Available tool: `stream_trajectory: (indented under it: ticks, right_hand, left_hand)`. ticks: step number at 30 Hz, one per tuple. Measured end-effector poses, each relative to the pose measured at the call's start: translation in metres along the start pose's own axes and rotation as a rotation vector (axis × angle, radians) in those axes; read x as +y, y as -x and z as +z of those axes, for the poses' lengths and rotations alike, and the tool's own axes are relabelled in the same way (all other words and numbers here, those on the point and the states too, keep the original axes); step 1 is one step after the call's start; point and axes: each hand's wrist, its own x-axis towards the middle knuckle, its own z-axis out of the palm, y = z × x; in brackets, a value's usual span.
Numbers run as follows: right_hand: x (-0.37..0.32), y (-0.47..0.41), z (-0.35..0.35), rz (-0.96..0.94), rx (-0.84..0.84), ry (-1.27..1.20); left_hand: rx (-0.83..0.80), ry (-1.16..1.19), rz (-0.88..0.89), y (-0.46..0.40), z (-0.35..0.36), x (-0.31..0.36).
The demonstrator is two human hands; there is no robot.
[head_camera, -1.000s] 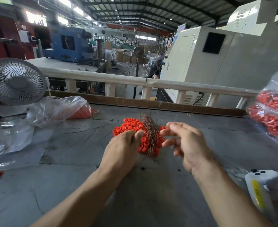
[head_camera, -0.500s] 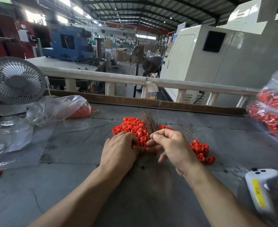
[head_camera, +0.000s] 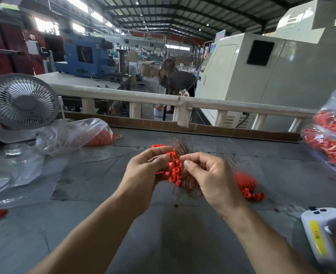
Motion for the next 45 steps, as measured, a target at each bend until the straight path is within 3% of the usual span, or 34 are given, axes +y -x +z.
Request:
stream_trajectory:
  ticks: [8,19,34,45]
  right_hand:
    - [-0.007,0.006,0.004,-0.146,0.020,-0.018]
    - [-0.012,0.008,0.005,-0.196,0.073,0.023]
    - [-0.017,0.009,0.004,-0.232,0.039,0.035]
    - [-0.016,0.009,0.006,-0.220,0.054,0.055]
  left_hand:
    - [-0.099,0.290,-0.086,0.002,0.003,0.004]
    - [-0.111,0.244,-0.069,0.000,0.002,0.000]
    - [-0.251,0.193,-0.107,0.000,-0.002,-0.003]
    - [-0.233,0.211,-0.093,0.003,0.003,0.000]
